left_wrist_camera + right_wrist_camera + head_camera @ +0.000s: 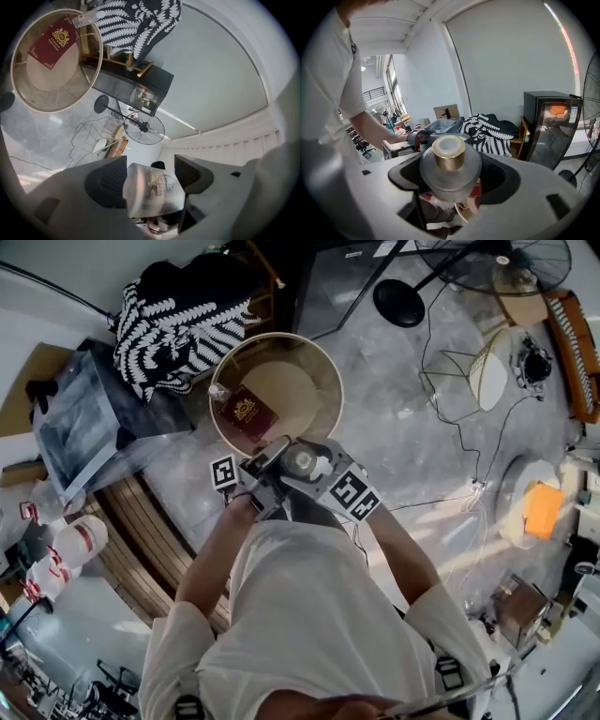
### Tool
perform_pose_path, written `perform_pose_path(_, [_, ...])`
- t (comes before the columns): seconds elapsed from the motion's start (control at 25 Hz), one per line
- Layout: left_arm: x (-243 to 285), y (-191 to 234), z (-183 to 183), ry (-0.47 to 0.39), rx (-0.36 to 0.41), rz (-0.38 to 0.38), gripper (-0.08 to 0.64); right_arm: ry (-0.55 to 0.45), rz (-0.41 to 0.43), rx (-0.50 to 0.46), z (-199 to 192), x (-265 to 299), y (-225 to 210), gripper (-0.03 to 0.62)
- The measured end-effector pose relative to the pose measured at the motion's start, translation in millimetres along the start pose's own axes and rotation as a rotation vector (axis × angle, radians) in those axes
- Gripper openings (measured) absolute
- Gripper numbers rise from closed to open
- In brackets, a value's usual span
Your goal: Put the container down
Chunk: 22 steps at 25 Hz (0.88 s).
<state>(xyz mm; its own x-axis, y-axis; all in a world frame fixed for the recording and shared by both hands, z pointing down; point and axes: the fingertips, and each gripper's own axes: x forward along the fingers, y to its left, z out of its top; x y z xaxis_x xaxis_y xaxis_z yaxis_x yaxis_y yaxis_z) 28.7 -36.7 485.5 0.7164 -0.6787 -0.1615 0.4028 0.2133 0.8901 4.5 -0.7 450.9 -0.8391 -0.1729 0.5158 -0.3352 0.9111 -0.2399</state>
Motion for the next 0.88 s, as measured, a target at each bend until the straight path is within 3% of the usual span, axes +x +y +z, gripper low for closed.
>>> perform_pose_path(0.56, [7, 34, 86, 0.081, -0.056, 0.077, 0.307, 0.049, -0.088, 0.099, -15, 73, -62, 0.336])
perform_pose_path(0.88, [10, 69, 127, 0.065, -0.079, 0.128, 0.307, 0.072, -0.111, 0.159, -41, 107, -95, 0.336])
